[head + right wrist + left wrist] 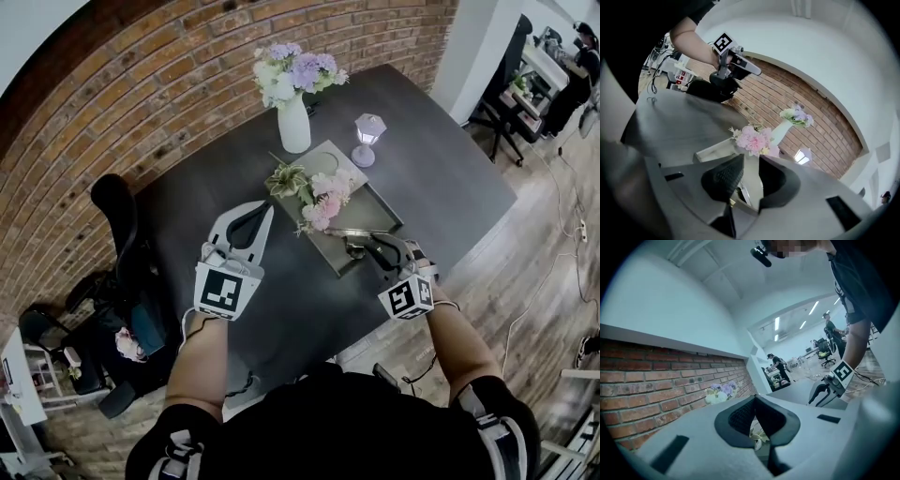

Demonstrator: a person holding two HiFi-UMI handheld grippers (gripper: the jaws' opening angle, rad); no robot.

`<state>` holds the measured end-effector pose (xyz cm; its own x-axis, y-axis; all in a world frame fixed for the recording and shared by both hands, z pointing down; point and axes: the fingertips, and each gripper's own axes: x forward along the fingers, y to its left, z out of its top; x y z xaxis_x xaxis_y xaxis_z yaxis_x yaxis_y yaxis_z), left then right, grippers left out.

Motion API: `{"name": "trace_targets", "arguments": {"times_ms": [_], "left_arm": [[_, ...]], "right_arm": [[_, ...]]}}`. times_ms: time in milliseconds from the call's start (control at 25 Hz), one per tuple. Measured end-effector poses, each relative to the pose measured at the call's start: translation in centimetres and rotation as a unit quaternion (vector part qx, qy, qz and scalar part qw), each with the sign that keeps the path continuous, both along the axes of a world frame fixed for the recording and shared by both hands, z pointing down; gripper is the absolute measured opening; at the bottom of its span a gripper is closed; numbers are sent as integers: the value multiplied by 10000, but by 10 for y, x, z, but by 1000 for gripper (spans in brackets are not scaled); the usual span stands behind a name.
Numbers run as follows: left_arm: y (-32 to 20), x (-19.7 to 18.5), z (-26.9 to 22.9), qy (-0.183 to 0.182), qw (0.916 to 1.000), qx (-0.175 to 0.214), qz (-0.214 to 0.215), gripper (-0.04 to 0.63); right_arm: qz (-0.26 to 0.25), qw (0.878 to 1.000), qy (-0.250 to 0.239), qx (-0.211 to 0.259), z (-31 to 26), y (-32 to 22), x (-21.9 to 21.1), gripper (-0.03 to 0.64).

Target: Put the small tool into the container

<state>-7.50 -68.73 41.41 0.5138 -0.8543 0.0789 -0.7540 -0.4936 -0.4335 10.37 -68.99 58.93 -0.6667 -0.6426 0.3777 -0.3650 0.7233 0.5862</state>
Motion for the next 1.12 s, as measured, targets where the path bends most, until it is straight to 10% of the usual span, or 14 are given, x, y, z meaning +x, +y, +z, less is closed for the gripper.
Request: {"name": "trace_targets", "arguments": {"times_ms": [1120], "left_arm": [[152, -8, -96, -378, 9910, 1033, 758, 8]], "right_arm": [[1203, 9642, -2033, 1202, -231, 120, -23, -3]]}}
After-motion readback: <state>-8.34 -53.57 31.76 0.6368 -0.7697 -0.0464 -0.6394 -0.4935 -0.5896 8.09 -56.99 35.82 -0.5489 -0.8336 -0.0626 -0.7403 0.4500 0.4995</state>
